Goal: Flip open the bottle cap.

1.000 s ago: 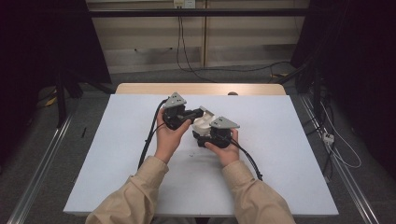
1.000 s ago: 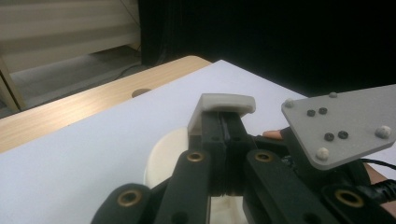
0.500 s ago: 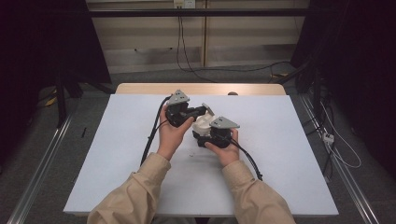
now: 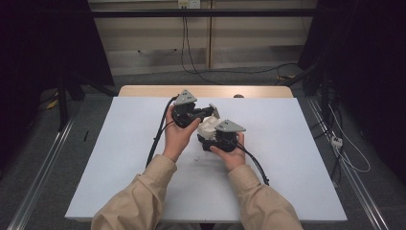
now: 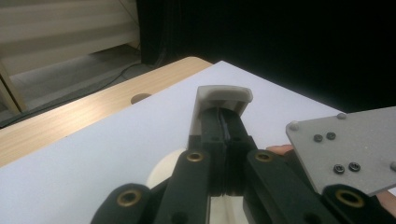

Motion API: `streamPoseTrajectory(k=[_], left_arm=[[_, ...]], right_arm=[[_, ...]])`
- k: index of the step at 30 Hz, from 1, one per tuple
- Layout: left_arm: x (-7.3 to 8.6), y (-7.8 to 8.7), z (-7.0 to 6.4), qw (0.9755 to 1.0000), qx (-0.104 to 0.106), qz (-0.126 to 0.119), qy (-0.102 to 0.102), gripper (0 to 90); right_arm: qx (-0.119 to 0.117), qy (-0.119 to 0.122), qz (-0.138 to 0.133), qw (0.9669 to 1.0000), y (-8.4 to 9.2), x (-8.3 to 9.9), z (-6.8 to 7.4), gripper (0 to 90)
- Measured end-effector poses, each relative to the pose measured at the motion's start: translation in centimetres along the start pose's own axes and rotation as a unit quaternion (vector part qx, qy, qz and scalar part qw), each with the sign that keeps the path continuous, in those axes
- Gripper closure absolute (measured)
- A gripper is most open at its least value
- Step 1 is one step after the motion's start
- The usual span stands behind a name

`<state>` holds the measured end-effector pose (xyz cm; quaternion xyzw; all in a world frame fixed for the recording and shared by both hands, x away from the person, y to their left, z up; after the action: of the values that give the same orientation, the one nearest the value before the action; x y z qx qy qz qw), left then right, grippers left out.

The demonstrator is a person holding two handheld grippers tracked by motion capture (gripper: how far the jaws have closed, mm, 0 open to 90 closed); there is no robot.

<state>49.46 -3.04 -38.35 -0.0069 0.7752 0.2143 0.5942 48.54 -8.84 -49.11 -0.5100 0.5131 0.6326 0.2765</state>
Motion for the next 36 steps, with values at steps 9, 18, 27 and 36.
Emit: streamPoseTrajectory(k=[9, 18, 27, 36], left_arm=[[-0.3, -0.3, 0.1, 1.0000, -0.001, 0.004, -0.002, 90.0], [-0.6, -0.5, 0.2, 1.0000, 0.002, 0.006, 0.000, 90.0], [-0.9, -0.9, 0.3, 1.0000, 0.003, 0.008, 0.002, 90.0], [-1.1, -1.4, 0.5, 0.9999, 0.003, 0.009, 0.005, 90.0]], right_arm=[[0.000, 0.000, 0.000, 1.0000, 0.0, 0.0, 0.0, 18.9], [0.001, 0.000, 0.001, 1.0000, 0.0, 0.0, 0.0, 18.9], [0.001, 0.001, 0.001, 1.0000, 0.0, 0.0, 0.0, 18.9], [0.001, 0.001, 0.001, 1.0000, 0.0, 0.0, 0.0, 18.9]])
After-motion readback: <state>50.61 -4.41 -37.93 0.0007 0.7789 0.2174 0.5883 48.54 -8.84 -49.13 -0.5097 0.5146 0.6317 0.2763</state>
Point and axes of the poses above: each handheld gripper's, and its own axes: y roughly backward along the jaws, x roughly out of its underside, z roughly to its left, the point moved 8 cm from there along -y, roughly forward along the jaws, and after that the axes turned 13 degrees about x, right-handed, at the moved point
